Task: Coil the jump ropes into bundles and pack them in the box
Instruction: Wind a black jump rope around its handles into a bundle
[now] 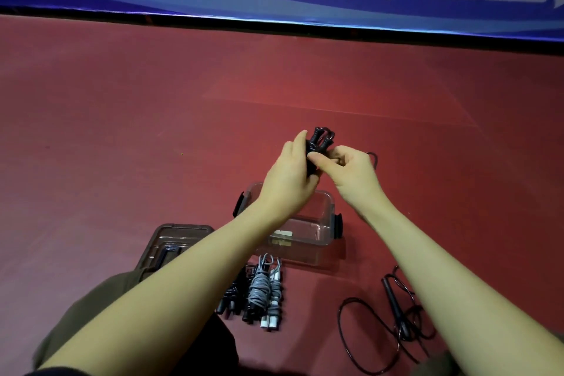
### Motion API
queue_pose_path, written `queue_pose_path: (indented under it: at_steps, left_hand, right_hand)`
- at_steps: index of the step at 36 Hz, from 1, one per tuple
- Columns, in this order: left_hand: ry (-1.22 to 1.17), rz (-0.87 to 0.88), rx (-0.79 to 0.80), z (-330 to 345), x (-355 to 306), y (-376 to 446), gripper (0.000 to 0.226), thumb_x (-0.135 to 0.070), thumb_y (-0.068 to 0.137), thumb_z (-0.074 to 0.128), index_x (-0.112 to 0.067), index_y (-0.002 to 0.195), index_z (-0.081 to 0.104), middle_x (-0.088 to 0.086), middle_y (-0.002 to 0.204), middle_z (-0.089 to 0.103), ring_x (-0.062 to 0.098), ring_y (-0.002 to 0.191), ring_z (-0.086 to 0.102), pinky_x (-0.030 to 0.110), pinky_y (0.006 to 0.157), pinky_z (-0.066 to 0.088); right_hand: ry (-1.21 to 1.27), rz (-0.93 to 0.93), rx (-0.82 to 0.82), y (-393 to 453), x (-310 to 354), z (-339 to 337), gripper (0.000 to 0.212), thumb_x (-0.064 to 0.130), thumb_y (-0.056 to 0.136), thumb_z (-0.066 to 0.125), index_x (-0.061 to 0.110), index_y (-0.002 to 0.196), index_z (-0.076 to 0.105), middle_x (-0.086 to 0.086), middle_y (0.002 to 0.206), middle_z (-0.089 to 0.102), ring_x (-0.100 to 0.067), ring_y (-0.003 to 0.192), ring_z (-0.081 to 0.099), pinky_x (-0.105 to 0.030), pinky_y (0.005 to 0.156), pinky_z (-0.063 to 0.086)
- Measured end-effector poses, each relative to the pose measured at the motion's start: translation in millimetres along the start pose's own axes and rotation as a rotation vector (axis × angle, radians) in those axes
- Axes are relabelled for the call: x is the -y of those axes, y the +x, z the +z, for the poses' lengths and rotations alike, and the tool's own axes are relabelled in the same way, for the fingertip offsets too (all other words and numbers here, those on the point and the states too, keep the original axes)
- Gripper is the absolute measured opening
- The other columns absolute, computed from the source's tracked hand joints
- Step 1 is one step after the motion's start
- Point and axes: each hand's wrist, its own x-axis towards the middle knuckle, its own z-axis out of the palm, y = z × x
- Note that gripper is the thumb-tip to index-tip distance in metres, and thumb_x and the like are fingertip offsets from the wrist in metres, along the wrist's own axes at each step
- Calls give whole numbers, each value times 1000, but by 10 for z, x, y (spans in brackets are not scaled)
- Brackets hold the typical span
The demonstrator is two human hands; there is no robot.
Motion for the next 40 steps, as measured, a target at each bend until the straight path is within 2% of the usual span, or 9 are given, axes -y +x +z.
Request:
queue_pose_path:
  at_steps: [5, 11, 13, 16, 22, 24, 30, 34, 40]
  left_hand:
    - [-37, -44, -71, 27, -20, 22, 47, -9, 84, 51, -7, 128, 35, 12, 117, 47, 34, 103, 50, 51, 83, 46]
    - [-171, -120, -85, -70, 38, 91, 34, -2, 79, 58, -16, 102, 37, 0, 91, 61, 23, 81, 58, 27, 66, 47]
    - [-269, -149, -57, -95, 13, 78, 37, -4, 80, 60, -15, 107, 38, -7, 84, 59, 9, 73, 58, 10, 55, 41]
    - [-367, -163, 36, -111, -8, 68, 50, -7, 82, 65, -13, 117, 30, -8, 87, 57, 1, 68, 55, 9, 55, 43]
    - [-331, -182, 148, -75, 49, 72, 50, -32, 80, 70, -17, 107, 30, 4, 110, 39, 22, 97, 56, 32, 75, 52]
    - [-295, -170, 110, -86, 62, 80, 52, -37, 75, 74, -17, 104, 36, 6, 112, 42, 22, 94, 56, 27, 70, 48]
    - [-110, -38, -69, -20, 23, 11, 66, -21, 86, 67, -9, 142, 34, 9, 134, 51, 23, 120, 49, 31, 97, 40]
    - [-4, 10, -91, 61, -11, -46, 63, 2, 86, 49, -1, 144, 24, 20, 129, 42, 33, 114, 40, 39, 93, 38]
    - [121, 35, -125, -9, 91, 41, 59, -12, 82, 61, -6, 134, 35, 12, 119, 45, 30, 105, 43, 38, 75, 41]
  right_hand:
    - [-62, -89, 121, -24, 34, 5, 21, 15, 90, 61, -3, 80, 63, -9, 70, 55, -9, 68, 44, -25, 63, 34]
    - [-238, -169, 180, 13, -13, -21, 15, 22, 94, 55, 11, 93, 67, 1, 80, 58, -11, 74, 48, -33, 82, 38]
    - [-251, -109, 132, 32, -48, -40, 14, 34, 92, 57, 23, 99, 63, 7, 85, 57, -19, 92, 52, -38, 94, 38]
    - [-250, -59, 176, 35, -35, -54, 23, 43, 91, 54, 30, 109, 60, 7, 94, 58, -22, 107, 50, -42, 103, 37]
    - [-228, -99, 110, 20, -23, -47, 23, 39, 87, 62, 17, 89, 67, -17, 92, 61, -33, 90, 56, -52, 95, 40]
    - [-231, -93, 83, 16, -30, -23, 36, 49, 81, 62, 14, 88, 67, -18, 89, 62, -33, 88, 57, -52, 92, 43]
    - [-150, -90, -42, 80, -39, -35, 44, 42, 76, 72, -1, 78, 62, -1, 63, 38, -13, 60, 35, -31, 64, 30]
    - [-162, -138, -16, 73, -50, -15, 41, 39, 76, 74, 0, 79, 63, 1, 63, 42, -13, 61, 37, -32, 65, 31]
    - [-315, -249, 152, 27, -17, -57, 20, 31, 88, 62, 11, 89, 65, 3, 77, 51, -13, 77, 47, -34, 84, 34]
